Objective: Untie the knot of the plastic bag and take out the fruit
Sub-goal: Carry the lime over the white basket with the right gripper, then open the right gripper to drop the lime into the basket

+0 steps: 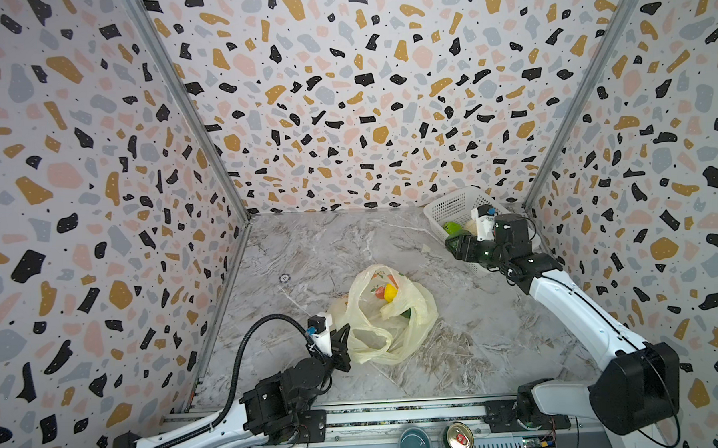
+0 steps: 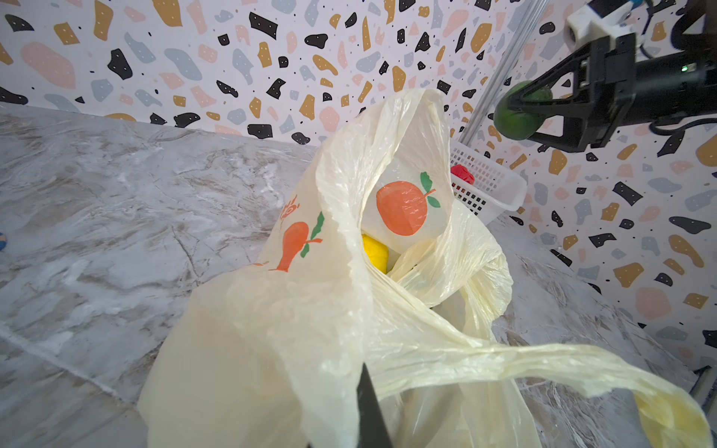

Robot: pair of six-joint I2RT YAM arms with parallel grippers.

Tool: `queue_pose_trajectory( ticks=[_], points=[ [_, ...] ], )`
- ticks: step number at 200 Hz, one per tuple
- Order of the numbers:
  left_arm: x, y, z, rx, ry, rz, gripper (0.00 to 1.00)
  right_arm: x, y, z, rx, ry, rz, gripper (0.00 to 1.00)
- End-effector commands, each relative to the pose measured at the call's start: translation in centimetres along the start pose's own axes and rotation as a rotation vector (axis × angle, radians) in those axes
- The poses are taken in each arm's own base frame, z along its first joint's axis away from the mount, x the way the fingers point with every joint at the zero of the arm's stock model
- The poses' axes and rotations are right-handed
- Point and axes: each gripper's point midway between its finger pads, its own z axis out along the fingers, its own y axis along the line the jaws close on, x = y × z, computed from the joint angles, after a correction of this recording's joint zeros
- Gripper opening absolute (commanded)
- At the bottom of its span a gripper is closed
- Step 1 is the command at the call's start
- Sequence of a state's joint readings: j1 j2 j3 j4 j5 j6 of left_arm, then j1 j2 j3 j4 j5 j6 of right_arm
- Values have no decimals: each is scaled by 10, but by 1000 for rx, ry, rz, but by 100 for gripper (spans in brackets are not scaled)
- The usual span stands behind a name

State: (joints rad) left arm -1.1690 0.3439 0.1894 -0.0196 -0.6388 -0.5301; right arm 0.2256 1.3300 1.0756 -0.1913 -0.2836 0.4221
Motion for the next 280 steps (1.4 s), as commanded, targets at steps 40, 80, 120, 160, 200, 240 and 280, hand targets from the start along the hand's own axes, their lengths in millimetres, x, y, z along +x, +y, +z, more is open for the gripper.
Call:
queue_pose_trajectory(
  ticks=[40, 80, 120, 160, 200, 240, 280],
  points=[
    [-12, -9, -1, 42, -43, -2, 0, -63, -93, 44, 228, -116, 40, 55],
    [-14, -11, -1, 51, -57, -12, 0, -61, -141, 75, 354, -75, 24, 56],
    [-17, -12, -2, 51, -62, -6, 0, -53, -170, 92, 420, -23, 21, 61],
    [-18, -12, -2, 52, -64, -5, 0, -49, -179, 87, 445, -4, 47, 86],
    [-17, -13, -2, 62, -66, -11, 0, -52, -171, 77, 430, -14, 46, 91],
    [-18, -15, -2, 72, -70, -13, 0, -51, -138, 66, 332, -1, 45, 91],
    [-23, -19, -2, 88, -88, -16, 0, -24, -62, 40, 149, 62, -6, 91]
  ],
)
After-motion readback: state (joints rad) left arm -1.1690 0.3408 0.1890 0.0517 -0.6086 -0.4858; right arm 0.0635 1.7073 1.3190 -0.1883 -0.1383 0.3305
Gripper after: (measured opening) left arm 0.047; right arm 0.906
